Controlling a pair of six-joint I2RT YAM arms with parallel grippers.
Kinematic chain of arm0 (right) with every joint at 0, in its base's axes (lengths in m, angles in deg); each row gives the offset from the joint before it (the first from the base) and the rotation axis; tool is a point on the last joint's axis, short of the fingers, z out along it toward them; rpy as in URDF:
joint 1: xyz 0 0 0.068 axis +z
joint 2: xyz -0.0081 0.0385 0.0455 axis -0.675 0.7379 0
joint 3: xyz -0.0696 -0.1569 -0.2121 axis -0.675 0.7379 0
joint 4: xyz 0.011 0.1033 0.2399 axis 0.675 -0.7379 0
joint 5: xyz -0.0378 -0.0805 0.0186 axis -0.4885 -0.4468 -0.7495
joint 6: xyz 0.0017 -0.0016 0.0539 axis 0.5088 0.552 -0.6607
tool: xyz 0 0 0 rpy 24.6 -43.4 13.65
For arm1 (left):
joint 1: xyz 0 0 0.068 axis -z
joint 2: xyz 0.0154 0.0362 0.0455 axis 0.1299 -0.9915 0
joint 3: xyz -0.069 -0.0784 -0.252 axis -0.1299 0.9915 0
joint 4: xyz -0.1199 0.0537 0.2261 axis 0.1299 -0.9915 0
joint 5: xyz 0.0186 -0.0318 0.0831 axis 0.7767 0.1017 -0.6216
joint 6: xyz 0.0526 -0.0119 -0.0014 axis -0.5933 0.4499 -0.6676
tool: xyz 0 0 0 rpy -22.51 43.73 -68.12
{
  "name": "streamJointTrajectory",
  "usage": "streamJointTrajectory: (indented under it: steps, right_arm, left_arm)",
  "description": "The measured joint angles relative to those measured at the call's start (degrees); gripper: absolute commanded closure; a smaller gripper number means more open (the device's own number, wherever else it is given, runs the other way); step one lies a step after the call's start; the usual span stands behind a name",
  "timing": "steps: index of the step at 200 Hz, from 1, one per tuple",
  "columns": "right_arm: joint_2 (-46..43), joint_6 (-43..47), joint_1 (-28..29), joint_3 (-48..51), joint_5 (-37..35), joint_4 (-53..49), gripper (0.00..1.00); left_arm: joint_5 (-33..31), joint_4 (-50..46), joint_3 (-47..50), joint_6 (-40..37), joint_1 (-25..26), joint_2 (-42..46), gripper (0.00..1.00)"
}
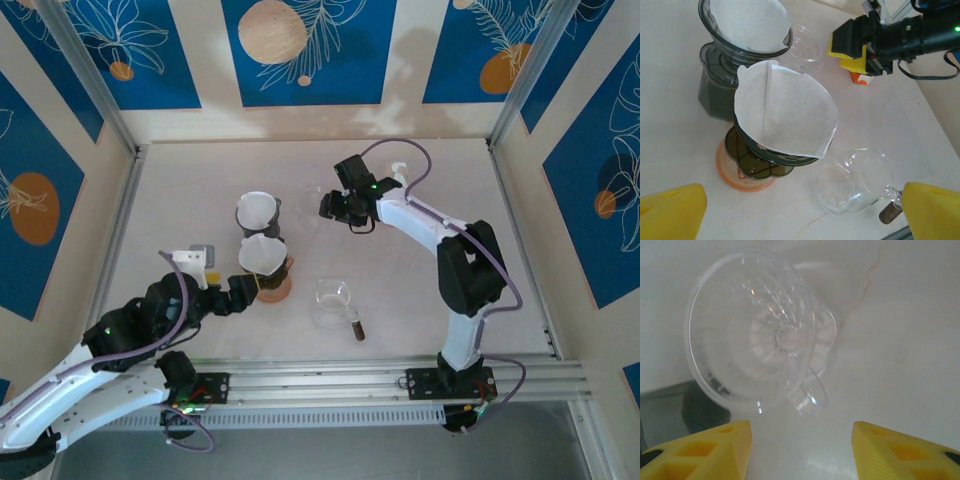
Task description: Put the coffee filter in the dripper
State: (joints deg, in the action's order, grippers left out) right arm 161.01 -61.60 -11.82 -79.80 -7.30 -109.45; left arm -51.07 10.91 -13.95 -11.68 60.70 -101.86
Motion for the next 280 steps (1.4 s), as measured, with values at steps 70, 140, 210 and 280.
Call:
streamJointTrajectory:
  steps: [70, 140, 210, 280]
  right_arm:
    - [9.3, 0.4, -2.3, -6.7, 0.1, -0.6, 0.61]
    - [9.9, 0.4, -2.8, -7.2, 0.9, 0.5, 0.97]
    - [-1.1, 2.0, -3.1, 4.1, -0.9, 1.2, 1.0]
    - [-22.7, 2.6, -3.5, 17.9, -1.6, 0.8, 1.0]
  left_arm:
    - [-0.2, -2.1, -0.1, 0.0, 0.0, 1.8, 0.0]
    - [-0.5, -3.0, -0.1, 0.1, 0.0, 2.3, 0.0]
    - [-0.5, -3.1, -0.1, 0.1, 0.0, 2.5, 0.0]
    - [-0.5, -3.5, -0.1, 0.1, 0.0, 2.9, 0.0]
